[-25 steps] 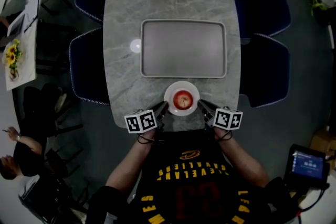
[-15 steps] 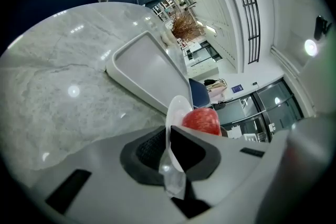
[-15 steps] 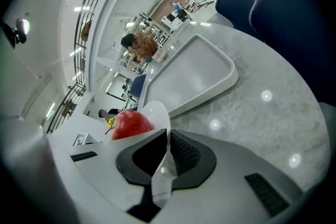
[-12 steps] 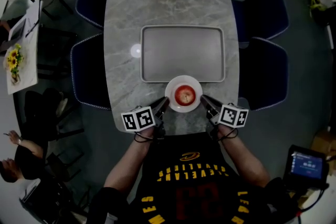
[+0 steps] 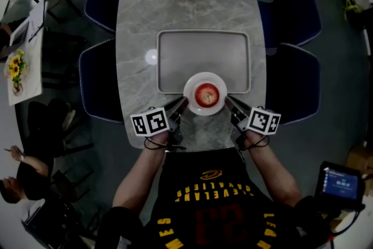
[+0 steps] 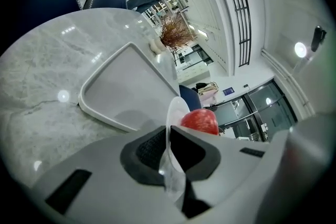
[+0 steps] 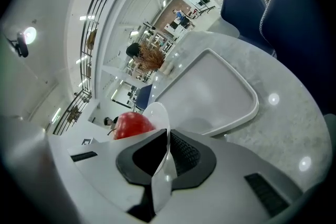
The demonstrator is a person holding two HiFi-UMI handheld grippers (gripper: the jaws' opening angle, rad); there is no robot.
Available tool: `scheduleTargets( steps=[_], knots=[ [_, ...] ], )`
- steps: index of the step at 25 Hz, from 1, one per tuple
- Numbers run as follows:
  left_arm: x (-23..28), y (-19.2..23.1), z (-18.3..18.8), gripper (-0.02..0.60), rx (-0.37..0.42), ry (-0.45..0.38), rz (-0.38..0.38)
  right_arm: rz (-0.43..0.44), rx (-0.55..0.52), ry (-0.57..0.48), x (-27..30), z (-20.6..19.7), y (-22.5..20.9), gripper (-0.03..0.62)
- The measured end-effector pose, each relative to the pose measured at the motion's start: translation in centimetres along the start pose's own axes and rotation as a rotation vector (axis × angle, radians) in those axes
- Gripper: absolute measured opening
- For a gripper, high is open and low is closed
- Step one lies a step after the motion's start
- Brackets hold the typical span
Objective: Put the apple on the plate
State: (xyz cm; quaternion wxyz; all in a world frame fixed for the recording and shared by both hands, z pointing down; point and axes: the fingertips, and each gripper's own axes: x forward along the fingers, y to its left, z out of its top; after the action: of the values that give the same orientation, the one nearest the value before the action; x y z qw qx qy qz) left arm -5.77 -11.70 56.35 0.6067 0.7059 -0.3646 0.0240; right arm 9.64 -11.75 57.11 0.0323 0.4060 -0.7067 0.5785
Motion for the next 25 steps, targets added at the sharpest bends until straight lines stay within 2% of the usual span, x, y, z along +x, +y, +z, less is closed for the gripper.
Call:
scheduleTargets(
  steps=[9,25],
  knots=[
    [1.1,-0.4,3.6,0.026,0.010,-0.021,-0.039,0.033,-0.002,-0.037,1.8,3.1,1.1,0.028],
    [3.4,-0.5,7.6,0.026,0.027,-0.023,-0.044,0.001,-0.051,-0.065,4.0,7.2,1.2,0.028]
  ],
)
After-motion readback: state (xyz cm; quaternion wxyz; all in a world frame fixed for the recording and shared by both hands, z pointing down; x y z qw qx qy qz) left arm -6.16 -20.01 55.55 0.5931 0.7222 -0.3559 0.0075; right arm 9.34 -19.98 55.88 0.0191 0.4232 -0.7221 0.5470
